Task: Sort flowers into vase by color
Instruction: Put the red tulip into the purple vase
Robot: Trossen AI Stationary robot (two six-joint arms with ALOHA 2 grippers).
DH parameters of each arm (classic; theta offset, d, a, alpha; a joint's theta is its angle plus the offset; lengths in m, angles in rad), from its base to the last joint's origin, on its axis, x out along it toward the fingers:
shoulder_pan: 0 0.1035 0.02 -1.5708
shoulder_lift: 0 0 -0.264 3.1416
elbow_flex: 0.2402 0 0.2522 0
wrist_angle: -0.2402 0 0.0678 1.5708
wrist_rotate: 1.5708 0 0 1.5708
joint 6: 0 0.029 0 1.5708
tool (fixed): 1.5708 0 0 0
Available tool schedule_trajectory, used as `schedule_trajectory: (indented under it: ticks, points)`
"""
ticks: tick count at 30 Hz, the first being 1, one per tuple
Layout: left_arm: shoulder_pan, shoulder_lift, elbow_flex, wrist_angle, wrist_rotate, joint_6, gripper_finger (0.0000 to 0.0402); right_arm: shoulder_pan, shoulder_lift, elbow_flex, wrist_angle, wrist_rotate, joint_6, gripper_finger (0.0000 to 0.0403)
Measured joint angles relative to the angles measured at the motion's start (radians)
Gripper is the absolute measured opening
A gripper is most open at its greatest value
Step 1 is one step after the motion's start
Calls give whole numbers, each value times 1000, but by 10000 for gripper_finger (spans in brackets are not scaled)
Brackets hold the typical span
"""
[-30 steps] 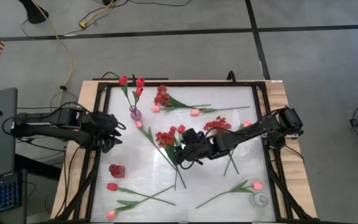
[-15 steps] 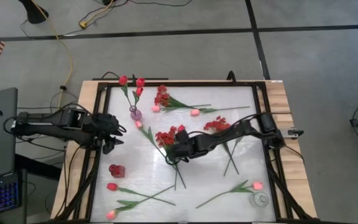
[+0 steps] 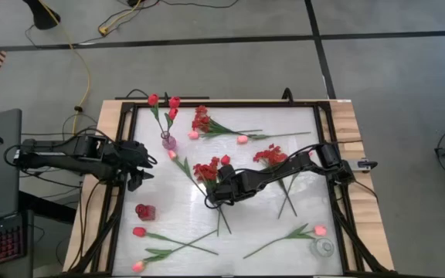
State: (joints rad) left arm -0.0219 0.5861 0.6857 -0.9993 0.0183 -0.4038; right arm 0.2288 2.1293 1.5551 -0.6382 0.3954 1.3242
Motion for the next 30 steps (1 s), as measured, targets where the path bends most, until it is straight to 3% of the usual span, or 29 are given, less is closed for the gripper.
schedule_trajectory:
  ticks: [4,8,21,30]
  points:
    - [0,0,0,1,-1,0,190,5,29,-2,19,1,15,266]
    - [0,0,0,3,-5,0,190,7,52,0,42,7,15,238]
    - [0,0,0,-3,-7,-1,190,16,64,0,27,30,10,60]
    - [0,0,0,-6,-7,-1,190,4,37,-3,-45,88,-22,32]
